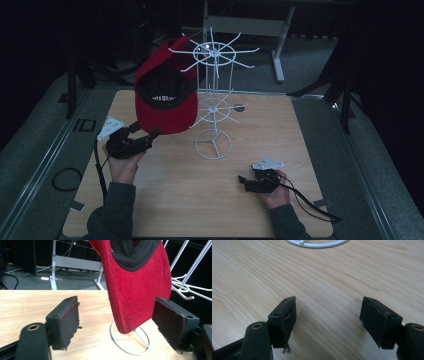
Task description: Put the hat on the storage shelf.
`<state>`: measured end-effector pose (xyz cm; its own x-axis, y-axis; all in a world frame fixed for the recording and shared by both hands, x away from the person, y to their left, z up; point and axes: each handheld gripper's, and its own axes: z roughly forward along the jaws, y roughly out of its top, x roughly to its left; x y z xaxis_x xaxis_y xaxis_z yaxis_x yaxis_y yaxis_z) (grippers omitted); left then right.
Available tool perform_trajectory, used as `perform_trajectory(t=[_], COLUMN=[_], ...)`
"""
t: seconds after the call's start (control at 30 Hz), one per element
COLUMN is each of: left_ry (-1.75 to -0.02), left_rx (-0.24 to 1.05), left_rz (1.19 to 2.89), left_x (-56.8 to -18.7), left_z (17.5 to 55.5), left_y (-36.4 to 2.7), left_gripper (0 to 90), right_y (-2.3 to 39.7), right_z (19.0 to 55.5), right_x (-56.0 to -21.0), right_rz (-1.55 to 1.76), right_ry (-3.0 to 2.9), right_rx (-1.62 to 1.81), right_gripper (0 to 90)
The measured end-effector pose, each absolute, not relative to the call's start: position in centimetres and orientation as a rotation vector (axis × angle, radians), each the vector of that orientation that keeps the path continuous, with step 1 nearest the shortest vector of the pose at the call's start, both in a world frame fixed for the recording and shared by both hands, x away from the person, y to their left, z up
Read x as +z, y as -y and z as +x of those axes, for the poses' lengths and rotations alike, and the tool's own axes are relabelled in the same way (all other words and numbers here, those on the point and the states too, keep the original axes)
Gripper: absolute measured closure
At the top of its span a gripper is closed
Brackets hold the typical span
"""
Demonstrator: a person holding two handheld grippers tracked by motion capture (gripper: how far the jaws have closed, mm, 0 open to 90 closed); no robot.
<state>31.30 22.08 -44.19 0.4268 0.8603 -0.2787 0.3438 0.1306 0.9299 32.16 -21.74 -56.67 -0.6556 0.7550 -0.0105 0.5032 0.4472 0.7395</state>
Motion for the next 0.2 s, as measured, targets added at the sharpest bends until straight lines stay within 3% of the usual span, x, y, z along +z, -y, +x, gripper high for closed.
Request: perform_trajectory(t=[0.2], left_ry=[-1.148], left_rx=[0.52], left_rz=[1.449], left_x=[-44.21], left_z=[31.35], left_y=[-22.26], left_gripper=[18.8], right_y=[21.74], right_z=[32.16], right_x=[-56.67], right_rz=[1.072], right_ry=[-2.364], right_rx=[1.038], right_gripper=[29.0])
